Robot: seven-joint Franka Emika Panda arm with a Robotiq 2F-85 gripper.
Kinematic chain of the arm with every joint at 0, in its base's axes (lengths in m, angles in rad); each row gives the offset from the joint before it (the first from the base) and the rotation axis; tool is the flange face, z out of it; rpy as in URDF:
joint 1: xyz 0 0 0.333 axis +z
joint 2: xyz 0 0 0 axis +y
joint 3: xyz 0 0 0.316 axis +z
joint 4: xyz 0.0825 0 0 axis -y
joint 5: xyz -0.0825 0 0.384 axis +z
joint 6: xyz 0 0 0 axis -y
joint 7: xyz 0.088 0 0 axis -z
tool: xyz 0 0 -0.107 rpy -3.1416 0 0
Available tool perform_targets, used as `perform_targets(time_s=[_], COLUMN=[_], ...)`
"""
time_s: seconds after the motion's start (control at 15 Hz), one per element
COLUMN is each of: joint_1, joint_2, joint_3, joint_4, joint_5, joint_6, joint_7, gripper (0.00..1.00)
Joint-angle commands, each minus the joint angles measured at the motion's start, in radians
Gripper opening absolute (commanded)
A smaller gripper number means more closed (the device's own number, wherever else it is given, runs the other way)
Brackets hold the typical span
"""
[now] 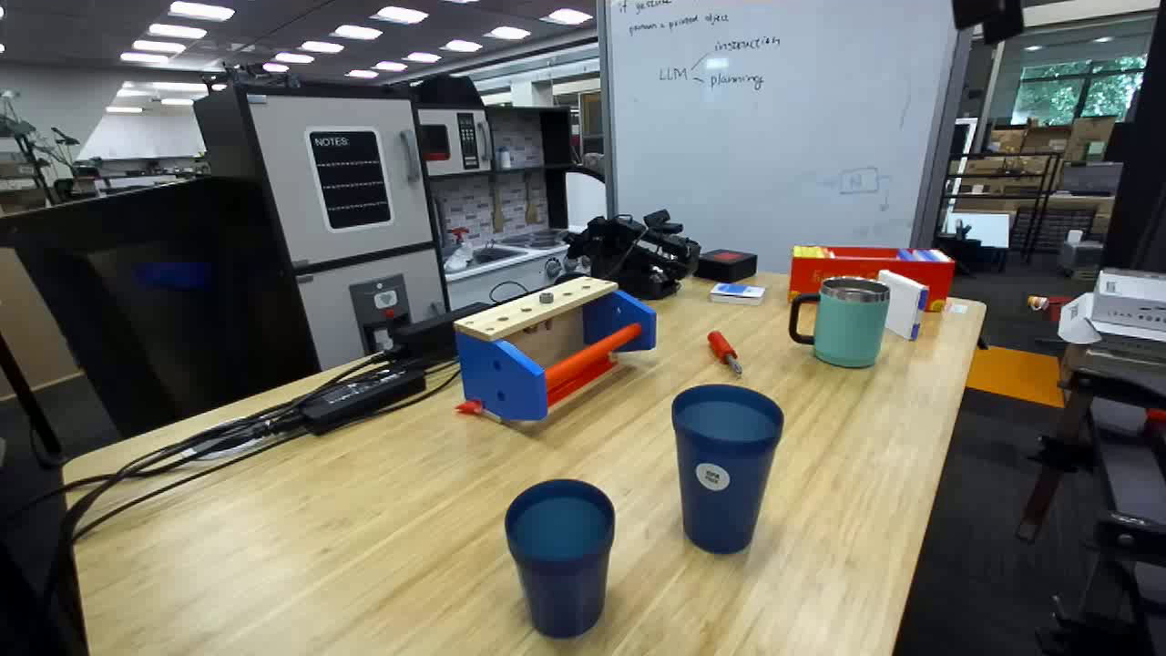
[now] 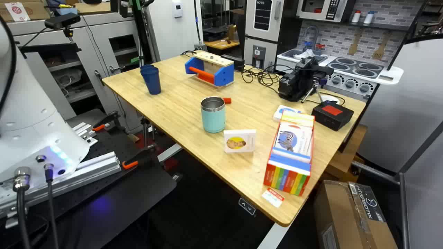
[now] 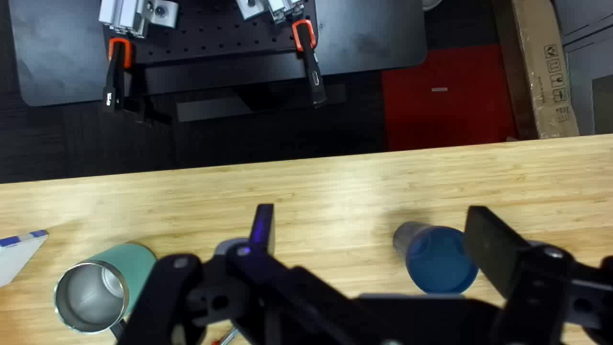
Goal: Put the screwdriver in the right most hole
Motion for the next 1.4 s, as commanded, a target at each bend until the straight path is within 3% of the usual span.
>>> perform_targets(time_s=[0.0, 0.4, 0.6, 0.93, 1.33], joint_1=[0.000, 0.000, -0.047, -0.130, -0.160], joint_2=[0.000, 0.000, 0.041, 0.118, 0.331], joint_3=[0.000, 0.000, -0.054, -0.162, -0.217], joint_4=[0.001, 0.001, 0.004, -0.053, -0.055], joint_5=[0.000, 0.000, 0.071, 0.142, 0.262], joint_6=[-0.001, -0.001, 0.080, 0.302, 0.719], joint_7=[0.000, 0.000, 0.054, 0.067, 0.118], gripper=[1.00, 1.00, 1.00, 1.00, 1.00])
